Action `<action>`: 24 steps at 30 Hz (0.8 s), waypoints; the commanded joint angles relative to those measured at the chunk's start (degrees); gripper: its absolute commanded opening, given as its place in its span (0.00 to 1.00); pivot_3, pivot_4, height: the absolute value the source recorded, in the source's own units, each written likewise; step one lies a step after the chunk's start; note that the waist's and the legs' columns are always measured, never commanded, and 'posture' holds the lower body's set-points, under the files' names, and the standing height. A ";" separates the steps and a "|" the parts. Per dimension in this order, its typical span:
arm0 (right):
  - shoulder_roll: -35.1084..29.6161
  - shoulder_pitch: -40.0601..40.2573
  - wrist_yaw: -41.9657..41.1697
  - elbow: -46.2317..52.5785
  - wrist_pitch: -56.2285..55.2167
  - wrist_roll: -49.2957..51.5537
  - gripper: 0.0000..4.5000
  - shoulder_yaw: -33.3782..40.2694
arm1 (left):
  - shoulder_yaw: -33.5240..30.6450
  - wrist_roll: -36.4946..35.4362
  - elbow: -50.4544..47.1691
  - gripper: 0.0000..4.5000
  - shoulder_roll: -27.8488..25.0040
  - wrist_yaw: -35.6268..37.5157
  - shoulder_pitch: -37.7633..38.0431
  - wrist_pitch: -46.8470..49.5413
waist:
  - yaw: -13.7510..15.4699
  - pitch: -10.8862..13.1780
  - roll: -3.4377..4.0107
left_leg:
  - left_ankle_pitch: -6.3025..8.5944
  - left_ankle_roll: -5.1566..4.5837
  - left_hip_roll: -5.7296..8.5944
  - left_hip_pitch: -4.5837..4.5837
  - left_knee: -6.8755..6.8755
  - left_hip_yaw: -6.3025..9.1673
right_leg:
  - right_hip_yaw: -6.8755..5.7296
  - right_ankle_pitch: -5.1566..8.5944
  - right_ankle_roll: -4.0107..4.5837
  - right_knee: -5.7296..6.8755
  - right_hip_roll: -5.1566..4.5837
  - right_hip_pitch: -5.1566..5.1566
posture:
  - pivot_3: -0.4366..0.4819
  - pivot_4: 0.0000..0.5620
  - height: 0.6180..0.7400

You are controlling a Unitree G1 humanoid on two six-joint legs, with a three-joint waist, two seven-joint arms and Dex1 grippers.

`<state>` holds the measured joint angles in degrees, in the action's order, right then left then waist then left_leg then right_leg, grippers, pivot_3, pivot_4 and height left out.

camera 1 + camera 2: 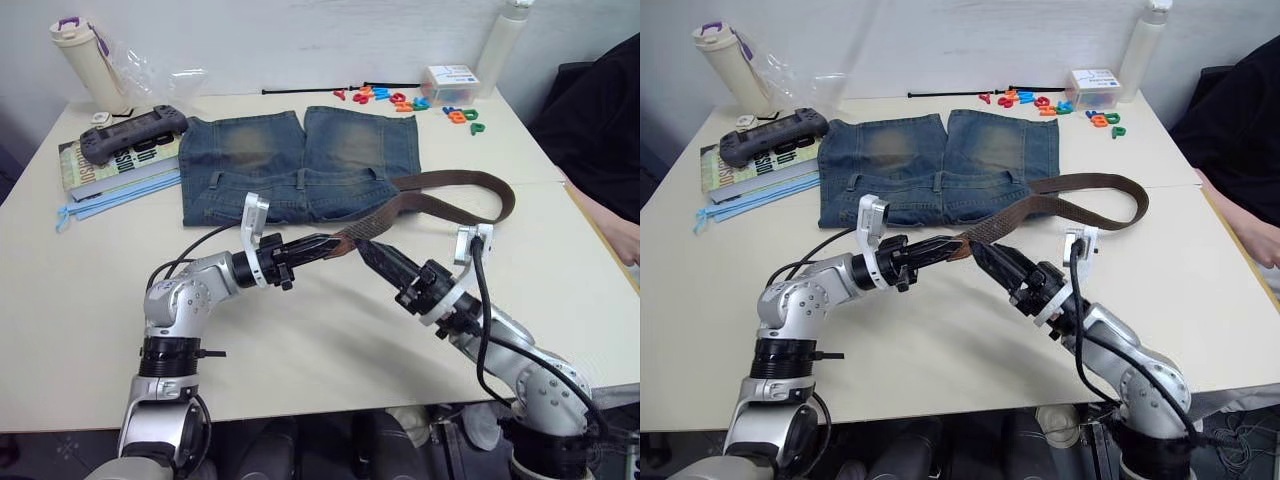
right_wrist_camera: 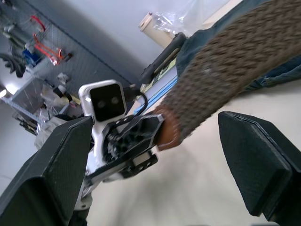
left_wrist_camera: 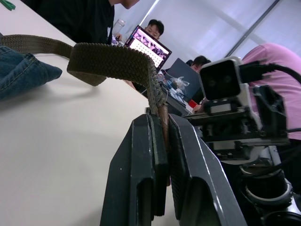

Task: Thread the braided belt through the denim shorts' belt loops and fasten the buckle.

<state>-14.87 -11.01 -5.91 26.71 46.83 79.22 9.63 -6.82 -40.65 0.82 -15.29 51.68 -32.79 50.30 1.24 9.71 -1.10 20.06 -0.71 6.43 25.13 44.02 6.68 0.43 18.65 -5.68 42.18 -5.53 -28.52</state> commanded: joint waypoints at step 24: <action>2.08 -3.22 0.65 -3.49 -7.40 3.17 0.02 3.11 | 2.52 -2.88 -4.03 0.00 -3.18 0.23 1.72 -0.45 | -0.14 -0.01 0.03 | 0.00 -0.01 -0.01 -0.01 0.00 -0.07 | 0.05 0.00 0.01 0.04 0.01 -0.03 | 0.48 0.27 0.34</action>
<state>-12.95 -13.43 -5.30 20.92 41.10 82.01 11.72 -4.71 -43.41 -1.80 -17.99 51.73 -30.70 50.46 1.10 9.71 -1.08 20.06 -0.71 6.42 25.12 44.02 6.61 0.48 18.66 -5.67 42.23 -5.52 -28.55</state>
